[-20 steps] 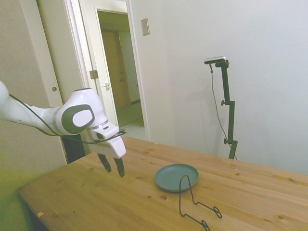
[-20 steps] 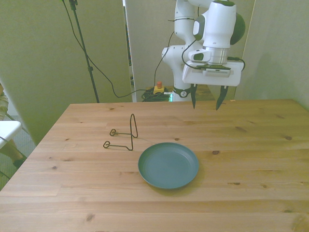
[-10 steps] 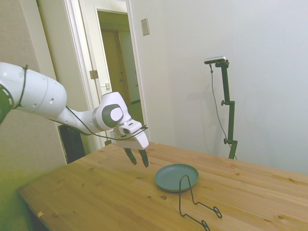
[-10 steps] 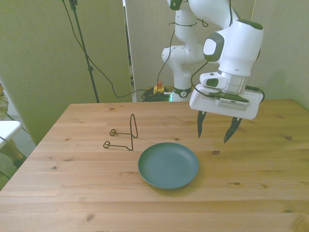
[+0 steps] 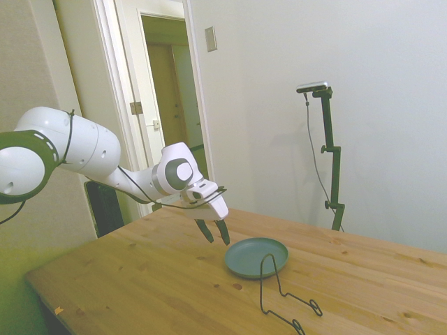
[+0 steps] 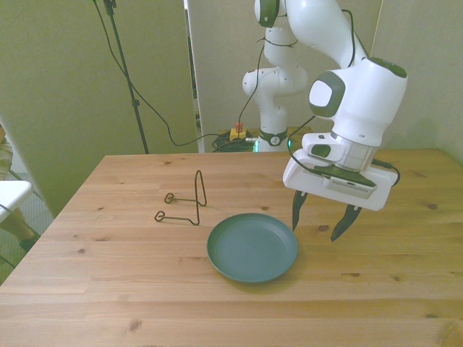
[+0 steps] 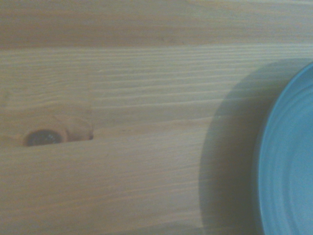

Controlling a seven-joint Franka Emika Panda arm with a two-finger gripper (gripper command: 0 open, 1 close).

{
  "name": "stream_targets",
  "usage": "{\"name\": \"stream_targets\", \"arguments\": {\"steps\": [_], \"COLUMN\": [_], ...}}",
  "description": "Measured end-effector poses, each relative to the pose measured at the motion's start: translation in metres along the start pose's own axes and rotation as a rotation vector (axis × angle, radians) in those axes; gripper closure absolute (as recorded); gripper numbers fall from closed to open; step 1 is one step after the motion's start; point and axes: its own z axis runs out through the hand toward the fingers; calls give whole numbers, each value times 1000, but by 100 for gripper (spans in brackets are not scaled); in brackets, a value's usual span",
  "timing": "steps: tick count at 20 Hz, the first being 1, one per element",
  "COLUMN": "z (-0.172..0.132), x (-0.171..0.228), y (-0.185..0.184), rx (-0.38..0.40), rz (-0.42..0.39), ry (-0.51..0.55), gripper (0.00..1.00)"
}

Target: Load the plate

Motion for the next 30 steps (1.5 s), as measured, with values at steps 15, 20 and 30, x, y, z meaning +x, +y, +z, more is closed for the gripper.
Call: {"name": "stream_targets", "arguments": {"steps": [15, 20, 30], "z": [24, 25, 29], "x": [6, 8, 9], "y": [-8, -8, -7], "rx": [-101, -126, -141], "rz": [25, 33, 22], "ry": [34, 37, 50], "gripper": [0, 100, 100]}}
